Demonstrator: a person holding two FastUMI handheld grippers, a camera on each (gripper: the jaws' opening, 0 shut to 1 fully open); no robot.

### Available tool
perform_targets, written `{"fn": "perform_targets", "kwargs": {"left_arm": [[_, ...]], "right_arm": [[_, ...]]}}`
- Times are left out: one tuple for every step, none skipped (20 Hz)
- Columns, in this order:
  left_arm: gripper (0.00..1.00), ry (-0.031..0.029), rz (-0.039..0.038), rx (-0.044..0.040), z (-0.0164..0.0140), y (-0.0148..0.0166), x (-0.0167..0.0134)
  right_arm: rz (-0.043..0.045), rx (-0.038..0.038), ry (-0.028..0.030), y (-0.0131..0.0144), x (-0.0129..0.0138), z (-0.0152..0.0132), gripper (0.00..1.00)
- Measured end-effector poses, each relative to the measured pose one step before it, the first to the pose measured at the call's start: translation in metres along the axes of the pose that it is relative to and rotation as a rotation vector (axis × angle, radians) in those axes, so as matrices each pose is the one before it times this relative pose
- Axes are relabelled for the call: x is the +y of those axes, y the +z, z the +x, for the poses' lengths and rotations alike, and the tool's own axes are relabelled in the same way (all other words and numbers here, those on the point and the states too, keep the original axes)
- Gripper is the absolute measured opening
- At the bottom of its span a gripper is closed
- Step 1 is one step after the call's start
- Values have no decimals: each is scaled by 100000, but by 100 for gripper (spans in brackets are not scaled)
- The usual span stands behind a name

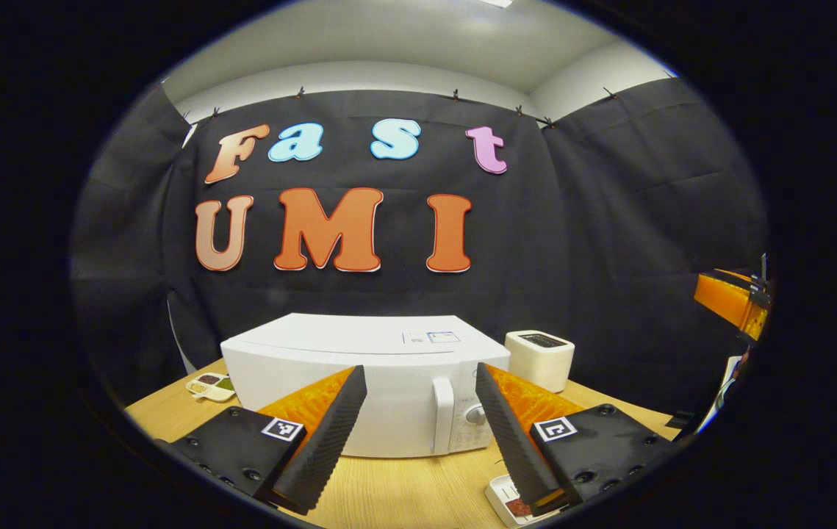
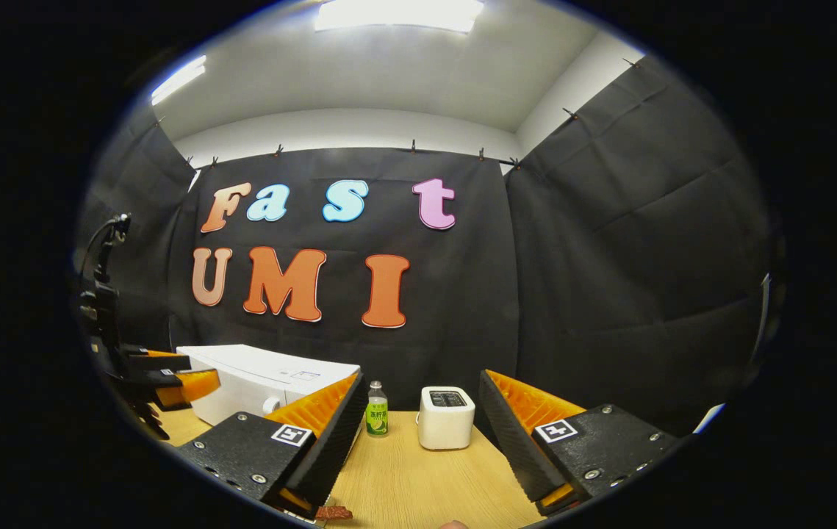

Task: Open the microwave oven with the left hand, put the food in, and close the microwave oven.

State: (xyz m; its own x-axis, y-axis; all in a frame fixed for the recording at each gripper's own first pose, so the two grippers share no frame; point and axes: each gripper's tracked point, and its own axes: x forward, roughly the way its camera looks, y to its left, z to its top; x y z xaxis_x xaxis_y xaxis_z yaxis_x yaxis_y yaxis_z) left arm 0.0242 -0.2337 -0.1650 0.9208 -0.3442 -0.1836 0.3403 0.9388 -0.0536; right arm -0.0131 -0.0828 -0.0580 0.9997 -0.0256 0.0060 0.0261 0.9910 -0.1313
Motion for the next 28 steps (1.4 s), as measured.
{"fn": "perform_targets", "kwargs": {"left_arm": [[98,-517,236,955,784,-918,-530],[98,-130,194,1281,578,-919,-349],[98,341,682,901,730,-1019,-231],[96,136,731,1097,746,-932,-370],[92,-409,433,1007,925,-859,-397],[92,-419,671,2209,922,-1231,-406],[92,617,443,2142,922,-1057,-121],[95,823,456,2597,883,-1060,-62],[95,1396,1262,2310,833,-909,250],[95,1119,525,2164,800,-909,125],[95,459,-300,1942,616,-765,-44],[95,104,-1065,805,602,-439,-122],[93,703,-1479,1270,647,-544,133],[82,914,-1060,1284,591,-482,194],[78,1334,-623,665,474,-258,297],[78,1497,-289,811,543,-179,269],[78,2103,-29,719,445,-268,284],[78,2298,4,1550,422,-544,294],[78,1550,-123,1175,312,-318,154],[76,1769,-616,-283,259,-50,152],[77,-826,-1567,105,257,-114,-340],[75,-171,-1341,-827,-105,147,-97],[68,-265,268,219,-76,3,-120],[69,-44,273,-258,52,-100,31],[61,-798,-735,-838,-118,299,-165],[55,-2880,-474,609,145,-348,-433],[53,-1012,-1099,-879,14,44,-343],[40,-431,2030,1010,-22,-56,-198]], "right_arm": [[689,512,-36,-277,-325,-161,94],[554,587,-34,-518,-193,160,94],[351,616,-328,-334,-360,8,94],[140,517,-392,-333,-345,26,95],[5,651,-611,-360,-448,11,94],[-63,561,-232,-342,-434,-89,95],[-215,631,-310,-452,-157,-65,94],[-302,705,-522,-365,-354,30,95],[-507,739,-598,-436,-363,-15,94],[-591,743,-659,-347,-266,11,94],[-388,542,-125,-283,-195,31,94],[113,581,8,-227,-197,-115,95],[456,455,178,-163,-109,28,95],[308,508,-72,-151,-94,79,95],[189,501,-195,-198,-129,109,95],[23,160,-177,-107,-105,79,95],[-75,-161,-161,-20,-96,9,95],[-32,-171,195,-100,59,64,95],[171,346,431,-242,89,101,95],[230,688,459,-325,148,106,95],[36,578,23,-255,-17,130,95],[-17,418,98,-180,14,132,95],[117,435,-60,-224,-25,173,95],[308,541,307,-150,10,16,95],[380,543,254,-180,116,95,95],[327,476,217,-159,62,118,95],[198,379,201,-86,164,106,95],[-29,277,70,-150,80,-69,95]]}}
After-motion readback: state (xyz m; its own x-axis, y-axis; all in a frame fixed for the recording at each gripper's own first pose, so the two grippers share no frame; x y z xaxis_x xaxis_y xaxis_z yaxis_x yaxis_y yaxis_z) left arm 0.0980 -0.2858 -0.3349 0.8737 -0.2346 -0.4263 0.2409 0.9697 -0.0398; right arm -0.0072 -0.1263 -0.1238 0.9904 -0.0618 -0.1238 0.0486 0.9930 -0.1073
